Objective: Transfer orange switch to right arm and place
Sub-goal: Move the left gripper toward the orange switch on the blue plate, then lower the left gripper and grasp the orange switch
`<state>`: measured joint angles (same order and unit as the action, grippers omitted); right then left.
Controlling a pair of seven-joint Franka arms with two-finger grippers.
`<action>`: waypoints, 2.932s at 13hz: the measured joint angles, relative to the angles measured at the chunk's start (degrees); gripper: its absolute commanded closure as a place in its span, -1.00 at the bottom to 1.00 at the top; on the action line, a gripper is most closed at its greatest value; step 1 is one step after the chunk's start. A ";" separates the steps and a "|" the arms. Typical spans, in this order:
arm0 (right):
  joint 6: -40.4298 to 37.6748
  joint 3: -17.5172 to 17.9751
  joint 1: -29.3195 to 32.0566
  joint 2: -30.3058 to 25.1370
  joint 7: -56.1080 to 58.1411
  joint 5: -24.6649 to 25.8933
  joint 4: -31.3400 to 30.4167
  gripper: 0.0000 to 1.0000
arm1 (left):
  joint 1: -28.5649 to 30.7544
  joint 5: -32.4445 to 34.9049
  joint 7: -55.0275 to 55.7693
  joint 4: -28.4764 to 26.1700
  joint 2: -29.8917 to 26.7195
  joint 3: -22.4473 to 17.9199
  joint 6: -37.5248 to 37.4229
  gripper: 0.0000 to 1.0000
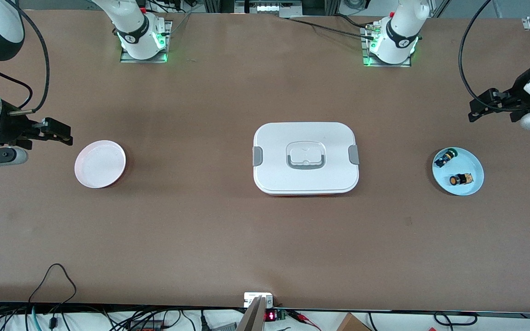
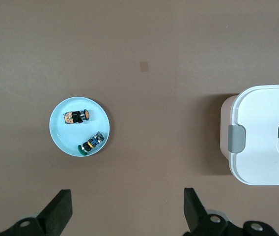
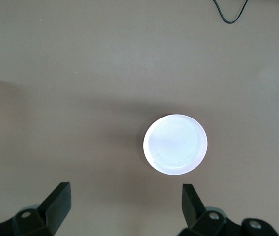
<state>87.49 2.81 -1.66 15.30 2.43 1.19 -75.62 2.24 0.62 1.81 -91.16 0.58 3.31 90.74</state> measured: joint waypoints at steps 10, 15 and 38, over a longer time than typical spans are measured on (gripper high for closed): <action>0.10 -0.49 0.16 -0.22 -0.07 0.00 0.41 -1.00 | -0.01 0.00 0.21 0.00 0.00 0.62 -0.15 -1.00; 0.10 -0.65 0.18 -0.22 -0.07 -0.02 0.41 -1.00 | 0.02 0.00 1.10 0.00 -0.06 0.87 -1.30 -1.00; -0.31 -0.58 -0.02 -0.44 0.12 0.00 0.02 -1.00 | 13.42 1.80 -3.36 -1.53 22.89 -0.44 15.01 -1.00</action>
<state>87.18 2.23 -1.68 14.86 2.55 1.20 -75.61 15.67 2.42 -1.55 -92.70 23.46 2.87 105.75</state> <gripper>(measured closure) 0.000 0.000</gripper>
